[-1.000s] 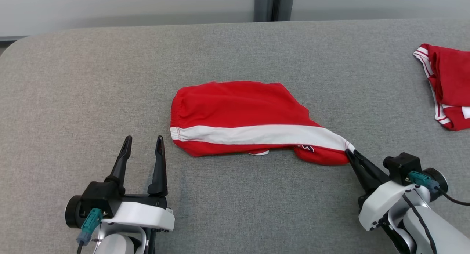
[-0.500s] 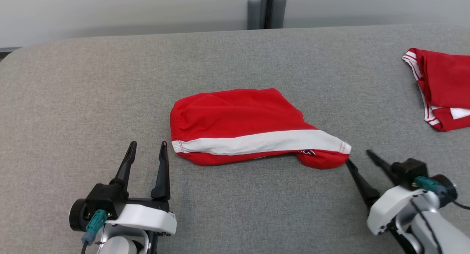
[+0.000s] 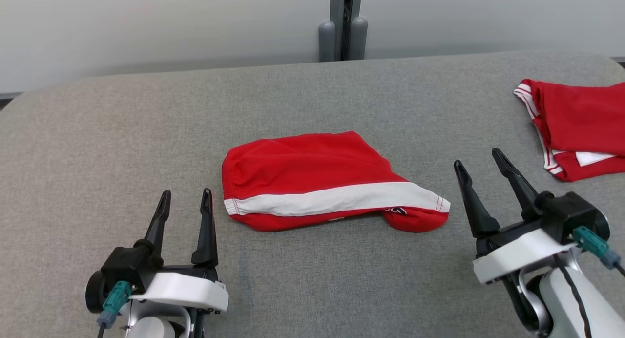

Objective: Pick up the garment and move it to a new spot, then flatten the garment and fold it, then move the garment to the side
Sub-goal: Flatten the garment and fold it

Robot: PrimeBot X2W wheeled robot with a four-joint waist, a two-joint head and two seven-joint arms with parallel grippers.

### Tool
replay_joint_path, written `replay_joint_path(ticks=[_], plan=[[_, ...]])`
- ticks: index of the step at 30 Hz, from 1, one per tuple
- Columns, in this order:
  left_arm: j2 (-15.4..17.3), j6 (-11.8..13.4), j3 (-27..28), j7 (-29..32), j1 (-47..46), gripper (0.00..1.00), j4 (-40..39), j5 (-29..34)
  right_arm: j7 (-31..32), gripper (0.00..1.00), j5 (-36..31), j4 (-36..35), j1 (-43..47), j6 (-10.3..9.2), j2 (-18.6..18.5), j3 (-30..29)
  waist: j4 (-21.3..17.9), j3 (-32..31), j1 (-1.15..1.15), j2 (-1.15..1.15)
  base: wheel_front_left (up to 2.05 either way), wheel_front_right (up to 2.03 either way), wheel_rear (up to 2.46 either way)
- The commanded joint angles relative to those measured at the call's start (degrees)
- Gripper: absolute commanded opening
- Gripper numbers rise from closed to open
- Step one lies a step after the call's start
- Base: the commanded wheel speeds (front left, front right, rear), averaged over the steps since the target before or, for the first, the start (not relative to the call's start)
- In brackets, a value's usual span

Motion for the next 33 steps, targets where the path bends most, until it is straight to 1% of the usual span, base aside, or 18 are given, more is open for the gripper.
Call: replay_joint_path(ticks=[1,7,11,21,30,33], plan=[[0.2,0.3,-0.1,-0.2,0.9,1.0,0.2,-0.4,-0.3,1.0,-0.8,-0.9,1.6,0.0,0.9,-1.0,0.1,-0.8,0.0,0.0,0.0,0.0,0.0],[0.2,0.5,-0.5,-0.3,2.4,1.0,1.0,-1.3,-0.3,1.0,-3.1,-5.0,7.5,0.0,4.9,-4.9,0.5,-2.8,0.0,0.0,0.0,0.0,0.0],[0.2,0.8,-0.7,-0.2,4.1,1.0,1.1,-1.5,-0.3,1.0,-3.8,-6.1,11.3,0.0,5.9,-6.3,0.7,-4.1,0.0,0.0,0.0,0.0,0.0],[0.2,1.3,-1.3,-0.2,6.5,1.0,1.3,-1.8,-0.3,1.0,-3.5,-7.1,15.7,0.0,6.2,-7.6,0.6,-5.8,0.0,0.0,0.0,0.0,0.0],[0.2,1.6,-1.8,-0.2,6.4,1.0,1.2,-2.0,-0.3,1.0,-3.0,-7.0,15.8,0.0,6.3,-7.4,0.4,-6.1,0.0,0.0,0.0,0.0,0.0],[0.2,1.2,-2.0,-0.2,6.0,1.0,1.7,-1.9,-0.3,1.0,-2.8,-6.9,15.4,0.0,6.2,-7.3,0.5,-5.7,0.0,0.0,0.0,0.0,0.0]])
